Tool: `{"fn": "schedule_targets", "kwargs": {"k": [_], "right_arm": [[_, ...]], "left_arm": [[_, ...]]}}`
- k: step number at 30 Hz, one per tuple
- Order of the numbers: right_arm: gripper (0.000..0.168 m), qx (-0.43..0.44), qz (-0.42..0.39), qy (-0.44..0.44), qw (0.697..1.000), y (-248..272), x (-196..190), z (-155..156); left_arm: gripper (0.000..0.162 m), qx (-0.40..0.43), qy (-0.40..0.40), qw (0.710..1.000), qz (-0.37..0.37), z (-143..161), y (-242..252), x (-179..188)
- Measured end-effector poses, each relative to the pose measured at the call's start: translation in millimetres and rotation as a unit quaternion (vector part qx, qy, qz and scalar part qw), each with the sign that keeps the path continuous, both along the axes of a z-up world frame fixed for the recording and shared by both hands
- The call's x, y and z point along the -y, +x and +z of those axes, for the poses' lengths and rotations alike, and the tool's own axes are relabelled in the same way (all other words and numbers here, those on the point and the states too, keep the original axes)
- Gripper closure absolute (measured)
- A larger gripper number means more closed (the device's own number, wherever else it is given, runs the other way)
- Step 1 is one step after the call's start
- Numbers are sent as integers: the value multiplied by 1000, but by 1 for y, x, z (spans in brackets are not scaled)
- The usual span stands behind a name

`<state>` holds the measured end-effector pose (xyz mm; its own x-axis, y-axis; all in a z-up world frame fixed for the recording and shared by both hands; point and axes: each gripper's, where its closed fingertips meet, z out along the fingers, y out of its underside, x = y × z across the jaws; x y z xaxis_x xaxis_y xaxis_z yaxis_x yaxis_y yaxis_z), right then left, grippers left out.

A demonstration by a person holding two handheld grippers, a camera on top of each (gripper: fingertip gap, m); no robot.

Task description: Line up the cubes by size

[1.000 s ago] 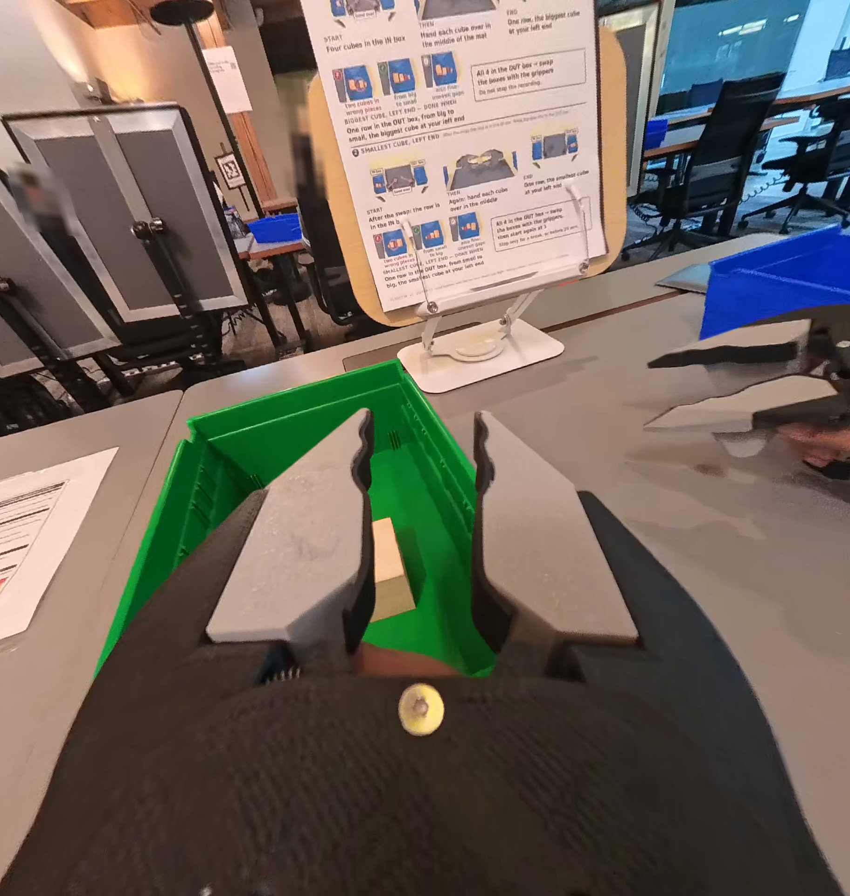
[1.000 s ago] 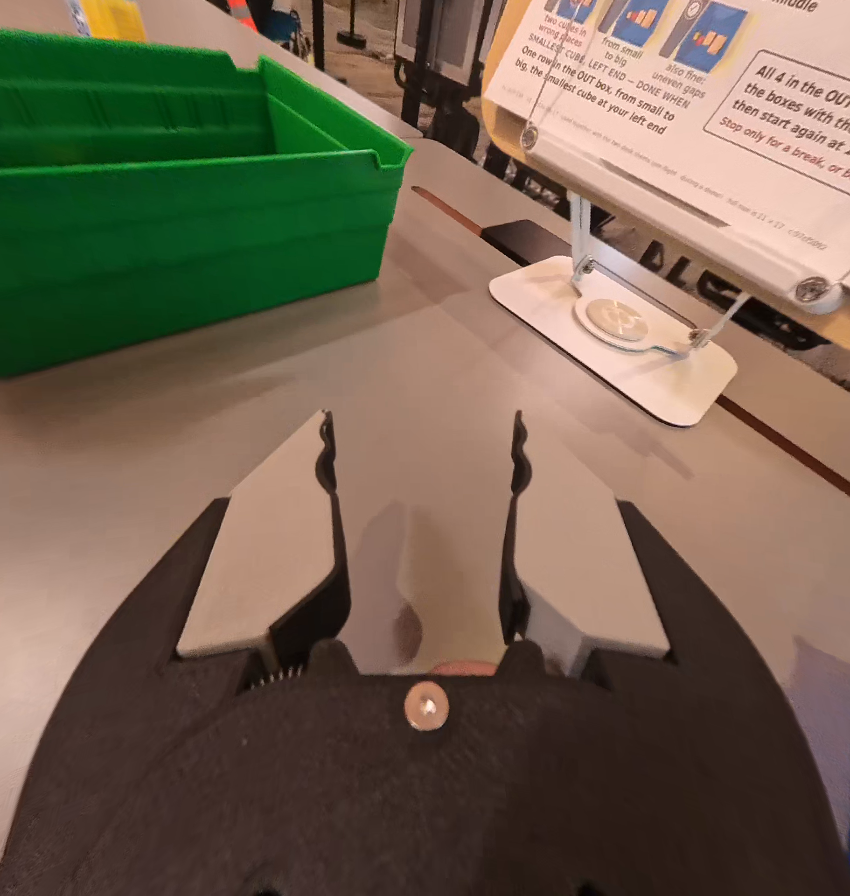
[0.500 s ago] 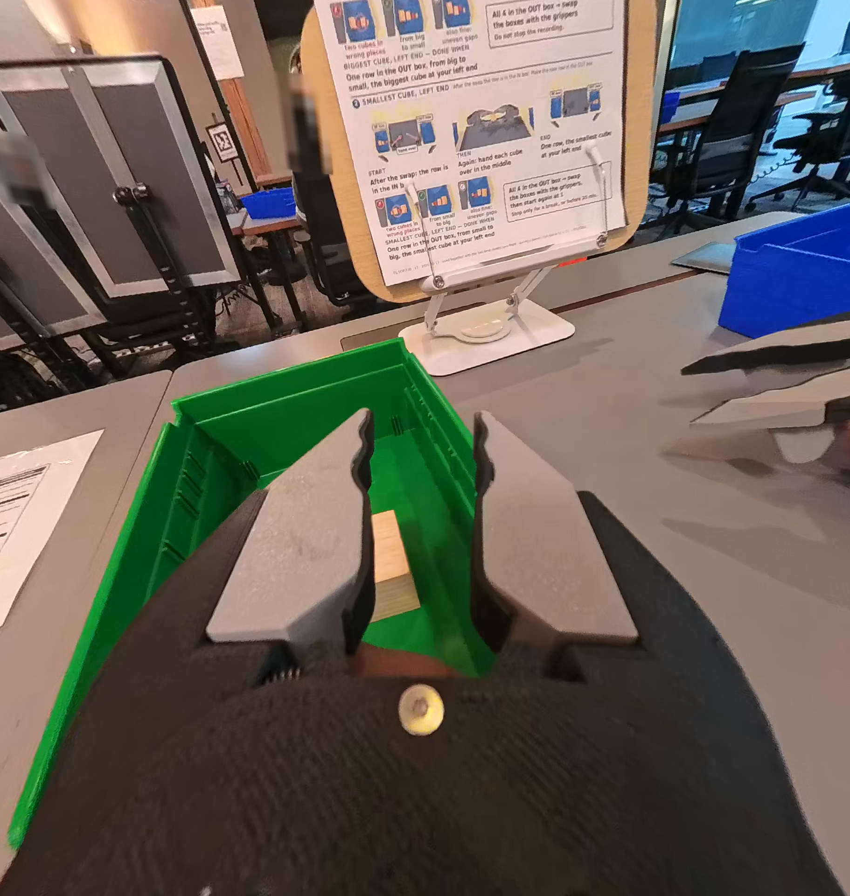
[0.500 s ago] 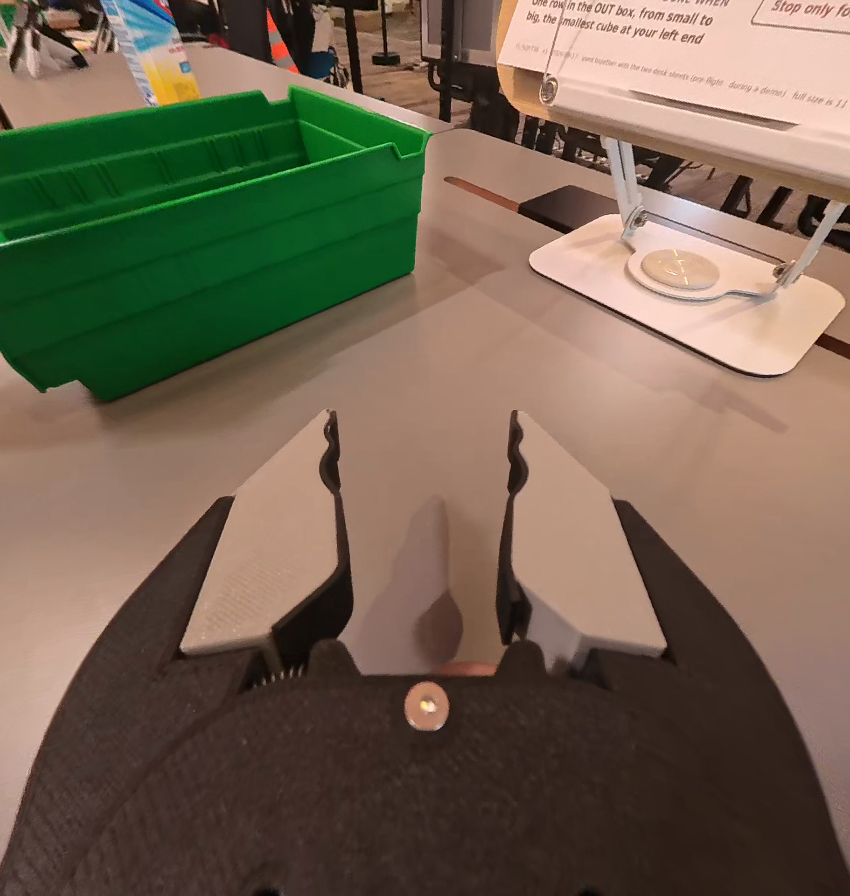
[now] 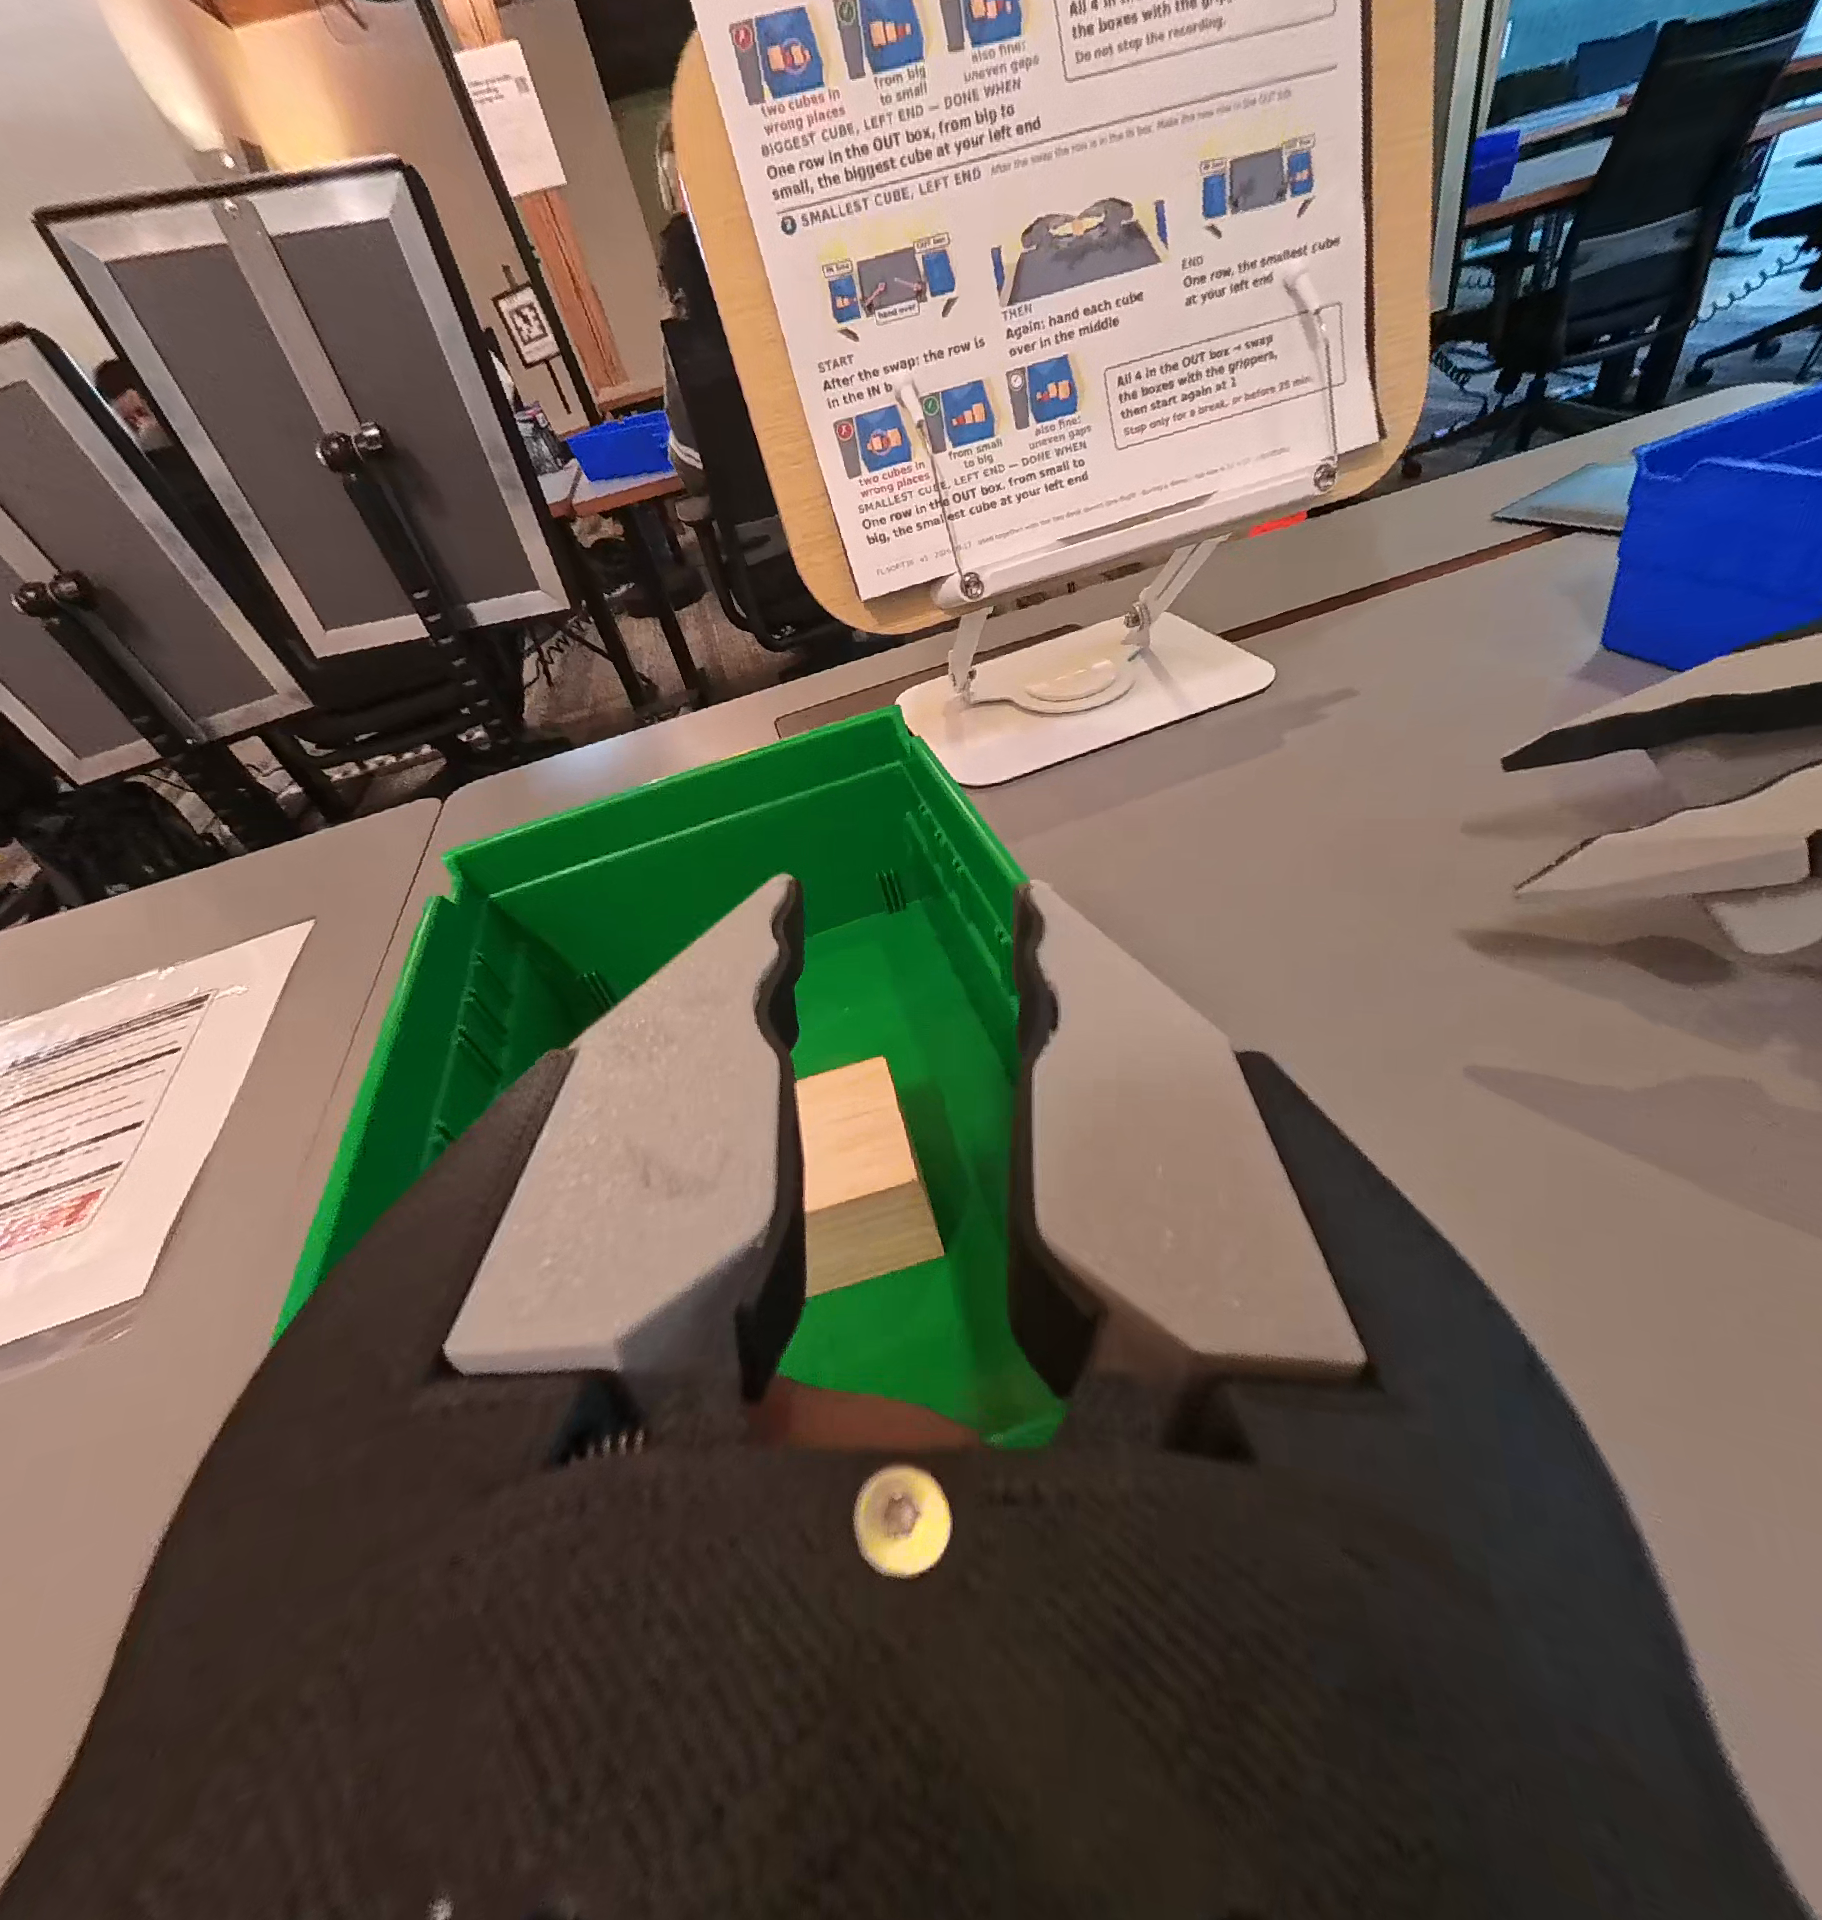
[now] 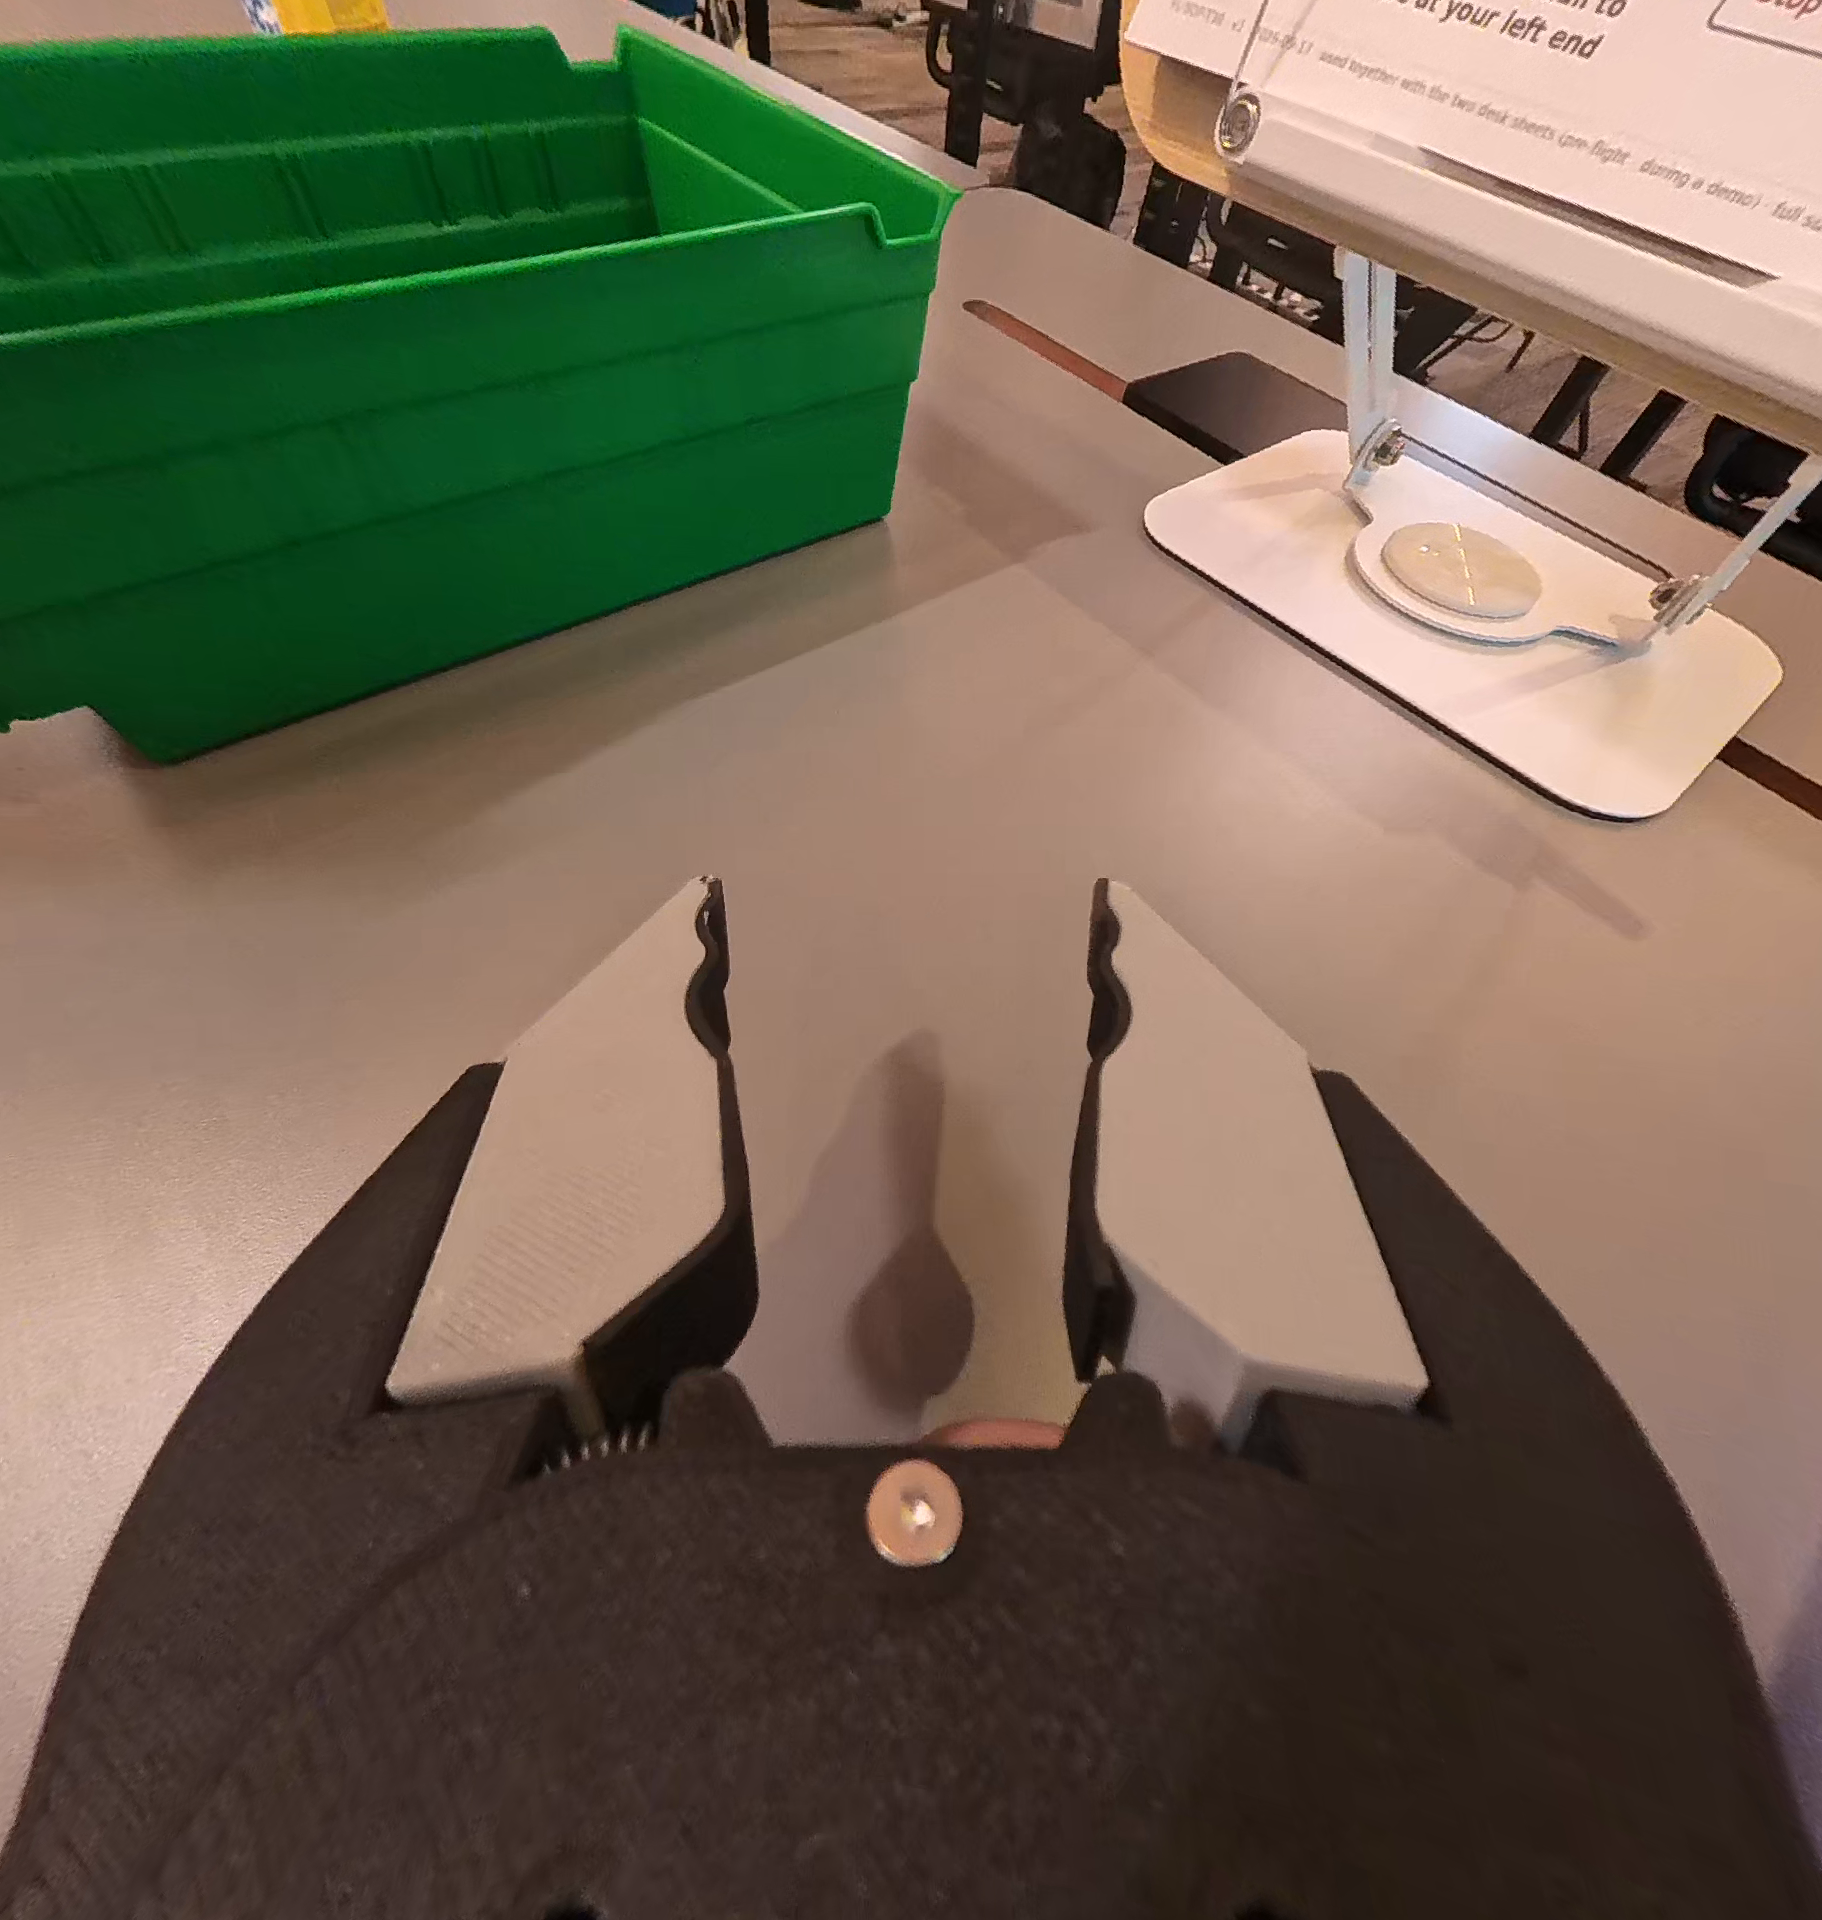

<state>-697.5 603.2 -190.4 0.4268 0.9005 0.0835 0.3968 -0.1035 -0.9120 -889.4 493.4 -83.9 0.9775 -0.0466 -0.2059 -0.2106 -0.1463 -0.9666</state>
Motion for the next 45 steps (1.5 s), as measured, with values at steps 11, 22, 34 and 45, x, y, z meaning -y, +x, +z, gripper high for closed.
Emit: {"fn": "schedule_targets", "kwargs": {"k": [11,22,34,45], "right_arm": [[104,-14,14,3,1000,-1,6,11],[105,-20,-13,12,1000,10,-8,14],[105,-19,-29,-13,999,15,-19,2],[105,-29,-27,-20,999,15,-18,4]], "left_arm": [[124,-23,-17,999,27,-8,-2,23],[125,15,15,999,-34,12,27,18],[125,45,16,997,-67,9,29,-2],[126,34,22,997,-59,12,23,1]]}}
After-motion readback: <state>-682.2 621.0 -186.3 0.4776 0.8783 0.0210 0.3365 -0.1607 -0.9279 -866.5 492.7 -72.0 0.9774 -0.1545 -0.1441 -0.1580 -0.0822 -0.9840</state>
